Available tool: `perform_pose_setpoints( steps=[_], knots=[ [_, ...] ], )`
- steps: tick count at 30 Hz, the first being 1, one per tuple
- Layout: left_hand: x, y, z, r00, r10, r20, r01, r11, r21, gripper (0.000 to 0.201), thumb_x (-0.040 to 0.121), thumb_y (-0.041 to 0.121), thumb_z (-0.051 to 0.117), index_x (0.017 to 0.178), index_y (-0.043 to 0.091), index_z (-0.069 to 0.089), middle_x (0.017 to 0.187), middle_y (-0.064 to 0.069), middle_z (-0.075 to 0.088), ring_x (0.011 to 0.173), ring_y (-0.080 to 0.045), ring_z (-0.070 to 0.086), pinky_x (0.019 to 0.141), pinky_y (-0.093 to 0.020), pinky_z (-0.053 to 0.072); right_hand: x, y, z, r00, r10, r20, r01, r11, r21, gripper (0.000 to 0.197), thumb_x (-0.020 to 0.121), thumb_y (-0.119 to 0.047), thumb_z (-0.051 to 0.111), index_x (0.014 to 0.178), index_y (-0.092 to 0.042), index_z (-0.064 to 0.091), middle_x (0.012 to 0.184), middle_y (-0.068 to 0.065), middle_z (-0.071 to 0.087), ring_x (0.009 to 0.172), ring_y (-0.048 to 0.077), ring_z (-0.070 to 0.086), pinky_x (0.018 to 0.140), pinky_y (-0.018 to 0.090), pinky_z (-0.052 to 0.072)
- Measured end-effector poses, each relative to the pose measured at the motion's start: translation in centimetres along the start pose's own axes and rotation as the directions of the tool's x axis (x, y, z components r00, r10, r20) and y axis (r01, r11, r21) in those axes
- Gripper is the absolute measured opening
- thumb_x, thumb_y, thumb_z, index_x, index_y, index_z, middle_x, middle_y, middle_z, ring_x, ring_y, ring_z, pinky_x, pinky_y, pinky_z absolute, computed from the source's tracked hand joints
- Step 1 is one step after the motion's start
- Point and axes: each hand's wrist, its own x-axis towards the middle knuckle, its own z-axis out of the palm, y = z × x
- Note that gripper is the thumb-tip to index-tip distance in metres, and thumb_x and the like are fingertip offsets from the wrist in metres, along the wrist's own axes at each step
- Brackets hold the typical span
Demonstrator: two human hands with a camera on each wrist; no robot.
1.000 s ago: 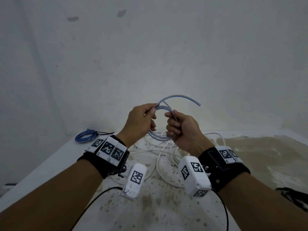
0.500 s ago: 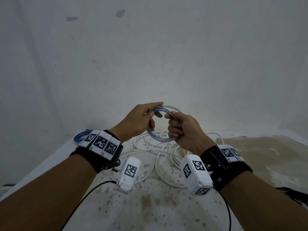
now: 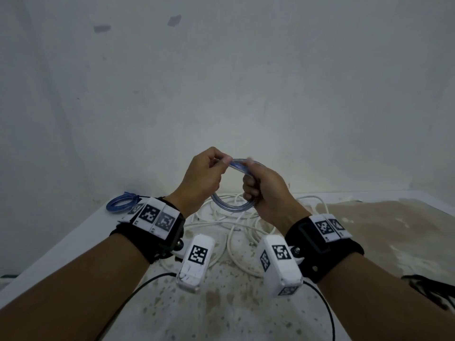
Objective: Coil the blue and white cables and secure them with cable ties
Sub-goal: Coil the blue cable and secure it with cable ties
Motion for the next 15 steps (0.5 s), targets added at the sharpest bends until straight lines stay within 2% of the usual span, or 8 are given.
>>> perform_pose_setpoints(
  steps=[2, 3, 5, 7, 12, 15],
  knots=[
    [0.12, 0.09, 0.04, 0.999, -0.008, -0.046, 0.006, 0.999, -0.037, 0.017, 0.099, 0.012, 0.053, 0.085, 0.007, 0.059, 0.059, 0.001, 0.044, 0.044, -0.012, 0.031, 0.042, -0.023, 0.025, -0.01, -0.14, -0.19, 0.996, 0.087, 0.009, -0.087, 0.963, 0.255, 0.045, 0.099, -0.048, 0.047, 0.106, -0.009, 0.068, 0.062, 0.003, 0.053, 0.045, 0.012, 0.04, 0.047, 0.023, 0.039],
    [0.18, 0.07, 0.06, 0.998, -0.012, -0.062, 0.01, 0.999, -0.04, 0.016, 0.1, 0.012, 0.052, 0.088, 0.004, 0.06, 0.06, 0.0, 0.044, 0.044, -0.011, 0.031, 0.042, -0.022, 0.025, -0.01, -0.16, -0.26, 0.993, 0.118, 0.02, -0.117, 0.935, 0.336, 0.047, 0.1, -0.048, 0.044, 0.104, -0.008, 0.069, 0.065, 0.006, 0.059, 0.045, 0.013, 0.047, 0.049, 0.023, 0.045],
    [0.31, 0.0, 0.2, 0.996, -0.016, -0.089, 0.013, 0.999, -0.031, 0.018, 0.1, 0.013, 0.052, 0.093, -0.002, 0.06, 0.061, -0.001, 0.045, 0.043, -0.01, 0.032, 0.041, -0.021, 0.025, -0.06, -0.13, -0.32, 0.988, 0.148, 0.033, -0.148, 0.896, 0.418, 0.04, 0.101, -0.035, 0.044, 0.095, -0.005, 0.069, 0.07, 0.009, 0.066, 0.049, 0.016, 0.057, 0.053, 0.024, 0.054],
    [0.45, -0.02, 0.39, 0.995, -0.009, -0.101, 0.005, 0.999, -0.034, 0.018, 0.099, 0.012, 0.053, 0.093, -0.003, 0.061, 0.06, -0.001, 0.045, 0.042, -0.009, 0.031, 0.04, -0.02, 0.026, -0.11, -0.09, -0.23, 0.987, 0.16, 0.031, -0.156, 0.878, 0.452, 0.032, 0.098, -0.026, 0.047, 0.089, -0.003, 0.068, 0.07, 0.011, 0.069, 0.052, 0.018, 0.063, 0.059, 0.027, 0.059],
    [0.55, 0.04, 0.32, 0.994, -0.002, -0.112, -0.007, 0.997, -0.08, 0.017, 0.1, 0.012, 0.052, 0.085, 0.007, 0.061, 0.062, -0.002, 0.042, 0.042, -0.008, 0.03, 0.04, -0.02, 0.026, -0.01, 0.07, -0.1, 0.993, 0.122, 0.007, -0.106, 0.834, 0.542, 0.042, 0.1, -0.034, 0.044, 0.093, -0.001, 0.068, 0.08, 0.018, 0.072, 0.059, 0.024, 0.068, 0.07, 0.037, 0.06],
    [0.7, -0.18, -0.02, 0.99, 0.026, -0.141, -0.034, 0.998, -0.052, 0.017, 0.1, 0.013, 0.053, 0.085, 0.008, 0.061, 0.062, -0.001, 0.044, 0.045, -0.009, 0.032, 0.042, -0.022, 0.027, 0.09, 0.19, -0.06, 0.994, 0.109, 0.015, -0.104, 0.886, 0.453, 0.025, 0.098, -0.018, 0.048, 0.097, -0.002, 0.067, 0.08, 0.015, 0.072, 0.062, 0.022, 0.069, 0.072, 0.038, 0.06]
  ],
)
